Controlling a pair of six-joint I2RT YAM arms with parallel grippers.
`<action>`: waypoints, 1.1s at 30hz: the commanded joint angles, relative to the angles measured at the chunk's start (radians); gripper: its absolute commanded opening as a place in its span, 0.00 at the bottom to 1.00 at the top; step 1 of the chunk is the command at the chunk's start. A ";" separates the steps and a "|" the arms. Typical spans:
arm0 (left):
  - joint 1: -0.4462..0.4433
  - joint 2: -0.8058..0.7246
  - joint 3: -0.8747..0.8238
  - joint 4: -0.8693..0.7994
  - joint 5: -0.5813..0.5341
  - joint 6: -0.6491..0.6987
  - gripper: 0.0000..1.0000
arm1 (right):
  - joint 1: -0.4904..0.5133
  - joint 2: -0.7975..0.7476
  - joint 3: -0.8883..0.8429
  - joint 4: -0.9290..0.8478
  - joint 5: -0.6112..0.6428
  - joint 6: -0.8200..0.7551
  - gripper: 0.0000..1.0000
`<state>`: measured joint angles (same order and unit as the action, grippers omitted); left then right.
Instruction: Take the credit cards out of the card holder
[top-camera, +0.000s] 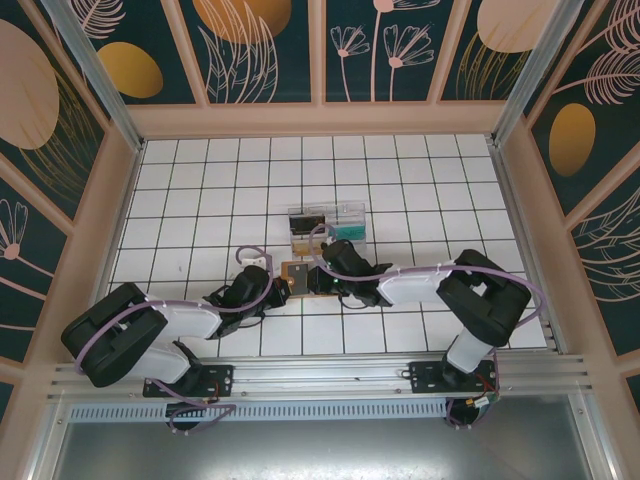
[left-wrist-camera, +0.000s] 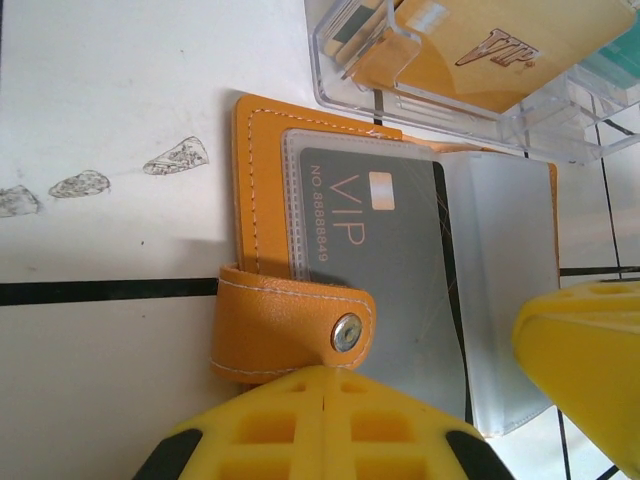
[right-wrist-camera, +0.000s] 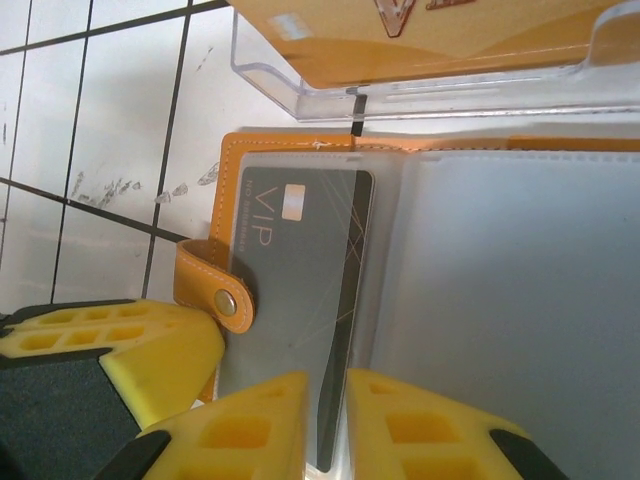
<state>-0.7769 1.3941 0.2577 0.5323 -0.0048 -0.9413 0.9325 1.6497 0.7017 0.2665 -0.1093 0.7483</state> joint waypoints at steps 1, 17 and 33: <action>0.001 0.012 -0.014 0.002 0.025 -0.019 0.00 | -0.010 0.017 -0.001 0.046 -0.041 0.037 0.20; 0.000 0.042 -0.011 0.026 0.039 -0.017 0.01 | -0.020 0.069 0.007 0.025 -0.050 0.066 0.16; -0.001 0.056 -0.008 0.015 0.026 -0.019 0.00 | -0.021 0.032 0.029 -0.095 0.033 0.055 0.15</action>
<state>-0.7769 1.4242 0.2577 0.5751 0.0177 -0.9520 0.9176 1.6970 0.7193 0.2379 -0.1192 0.8028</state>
